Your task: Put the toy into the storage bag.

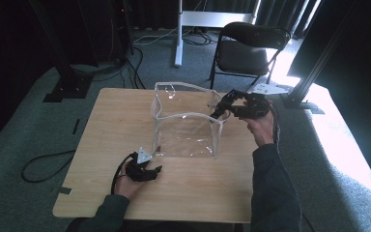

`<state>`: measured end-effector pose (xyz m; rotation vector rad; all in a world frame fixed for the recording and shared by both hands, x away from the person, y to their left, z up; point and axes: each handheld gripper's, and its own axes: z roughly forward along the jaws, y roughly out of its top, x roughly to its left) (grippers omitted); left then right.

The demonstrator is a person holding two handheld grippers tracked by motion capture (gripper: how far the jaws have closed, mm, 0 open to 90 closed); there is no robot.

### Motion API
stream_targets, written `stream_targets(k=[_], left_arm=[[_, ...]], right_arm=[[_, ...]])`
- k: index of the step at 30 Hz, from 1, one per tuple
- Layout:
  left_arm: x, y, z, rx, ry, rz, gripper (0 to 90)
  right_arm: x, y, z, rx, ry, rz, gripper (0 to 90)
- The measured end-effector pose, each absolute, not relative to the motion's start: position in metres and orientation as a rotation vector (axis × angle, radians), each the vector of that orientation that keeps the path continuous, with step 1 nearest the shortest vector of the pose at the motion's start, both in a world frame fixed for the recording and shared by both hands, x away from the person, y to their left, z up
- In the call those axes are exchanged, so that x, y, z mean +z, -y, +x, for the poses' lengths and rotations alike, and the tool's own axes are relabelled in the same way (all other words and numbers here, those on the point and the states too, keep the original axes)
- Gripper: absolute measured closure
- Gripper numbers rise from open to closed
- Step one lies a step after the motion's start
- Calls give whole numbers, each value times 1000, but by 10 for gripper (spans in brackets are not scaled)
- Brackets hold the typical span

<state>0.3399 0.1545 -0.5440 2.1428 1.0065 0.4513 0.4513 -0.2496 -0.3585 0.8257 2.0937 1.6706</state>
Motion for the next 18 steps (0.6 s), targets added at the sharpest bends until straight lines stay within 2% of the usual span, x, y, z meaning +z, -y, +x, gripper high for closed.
stream_targets(k=[18], left_arm=[[-544,-153,340,450,-1013,2139,389]], right_arm=[[-389,255,461,1647,-2174,906,247]])
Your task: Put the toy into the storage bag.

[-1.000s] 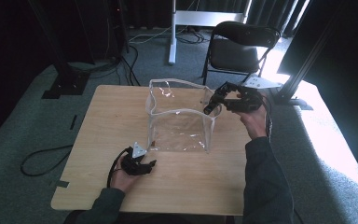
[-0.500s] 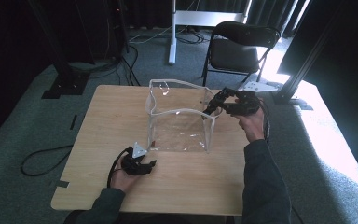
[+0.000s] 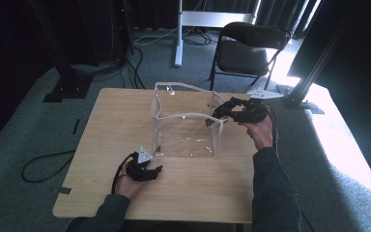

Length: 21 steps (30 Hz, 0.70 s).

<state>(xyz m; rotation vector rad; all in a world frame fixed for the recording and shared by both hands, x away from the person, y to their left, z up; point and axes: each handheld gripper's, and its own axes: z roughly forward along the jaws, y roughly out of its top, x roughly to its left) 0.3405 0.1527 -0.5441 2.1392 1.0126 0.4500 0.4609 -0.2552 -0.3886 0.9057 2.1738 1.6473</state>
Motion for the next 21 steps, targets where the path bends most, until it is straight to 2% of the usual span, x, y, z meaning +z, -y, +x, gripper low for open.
stream_targets(k=[21], left_arm=[[-544,-152,340,451,-1010,2140,388]], right_arm=[[-395,249,459,1499,-2261,921,243]])
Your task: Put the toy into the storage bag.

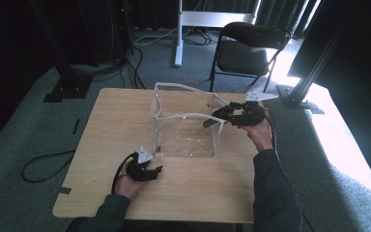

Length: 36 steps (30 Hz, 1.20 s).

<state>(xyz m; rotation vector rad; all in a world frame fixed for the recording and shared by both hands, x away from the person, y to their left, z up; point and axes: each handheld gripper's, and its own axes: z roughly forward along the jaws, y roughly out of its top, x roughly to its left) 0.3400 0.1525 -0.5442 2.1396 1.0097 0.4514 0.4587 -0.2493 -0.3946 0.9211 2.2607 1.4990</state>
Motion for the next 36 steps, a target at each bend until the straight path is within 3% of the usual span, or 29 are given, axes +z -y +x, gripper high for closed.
stream_targets(k=[16,24,36], left_arm=[[-544,-152,339,447,-1006,2141,380],[-544,-152,339,449,-1002,2144,379],[-544,-151,339,447,-1005,2140,380]], right_arm=[[-398,258,452,1439,-2210,980,270],[-410,279,421,1459,-2028,1047,273],[-487,272,378,1256,-2132,1101,269]])
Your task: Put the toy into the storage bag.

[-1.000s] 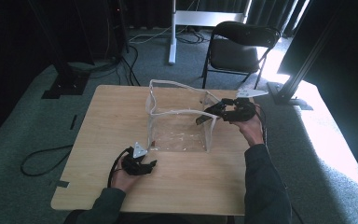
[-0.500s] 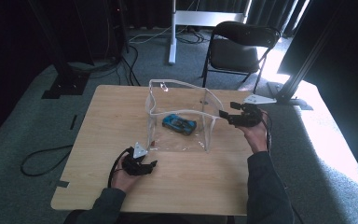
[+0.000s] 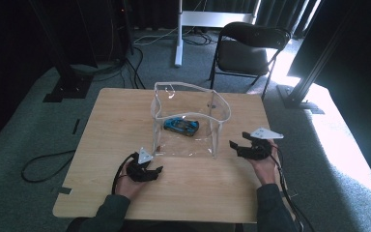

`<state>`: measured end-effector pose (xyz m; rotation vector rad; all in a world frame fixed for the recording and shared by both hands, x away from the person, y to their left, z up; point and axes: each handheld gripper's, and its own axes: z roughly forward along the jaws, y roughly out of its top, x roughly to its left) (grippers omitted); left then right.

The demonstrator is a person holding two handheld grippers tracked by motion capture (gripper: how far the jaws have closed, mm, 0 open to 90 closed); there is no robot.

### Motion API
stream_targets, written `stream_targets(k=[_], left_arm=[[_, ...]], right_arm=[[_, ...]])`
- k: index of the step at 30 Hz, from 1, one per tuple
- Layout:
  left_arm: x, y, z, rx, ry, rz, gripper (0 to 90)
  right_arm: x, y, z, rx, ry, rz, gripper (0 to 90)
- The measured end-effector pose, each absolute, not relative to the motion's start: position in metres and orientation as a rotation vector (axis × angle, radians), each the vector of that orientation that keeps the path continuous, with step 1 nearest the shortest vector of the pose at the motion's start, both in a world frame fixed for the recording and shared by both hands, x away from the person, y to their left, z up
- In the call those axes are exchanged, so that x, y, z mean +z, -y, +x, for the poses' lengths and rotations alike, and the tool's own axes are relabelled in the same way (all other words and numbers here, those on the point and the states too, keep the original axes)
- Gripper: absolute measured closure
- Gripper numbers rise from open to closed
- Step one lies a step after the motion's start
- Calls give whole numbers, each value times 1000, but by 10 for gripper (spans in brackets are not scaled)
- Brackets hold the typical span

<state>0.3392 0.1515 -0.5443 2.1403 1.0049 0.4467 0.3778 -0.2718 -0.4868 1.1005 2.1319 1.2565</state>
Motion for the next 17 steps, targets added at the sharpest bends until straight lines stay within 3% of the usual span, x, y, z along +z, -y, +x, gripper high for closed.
stream_targets(k=[7,17], left_arm=[[-544,-151,339,447,-1003,2141,379],[-544,-150,340,446,-1002,2142,379]], right_arm=[[-531,259,371,1096,-2239,1126,254],[-547,252,369,1032,-2282,1143,240]])
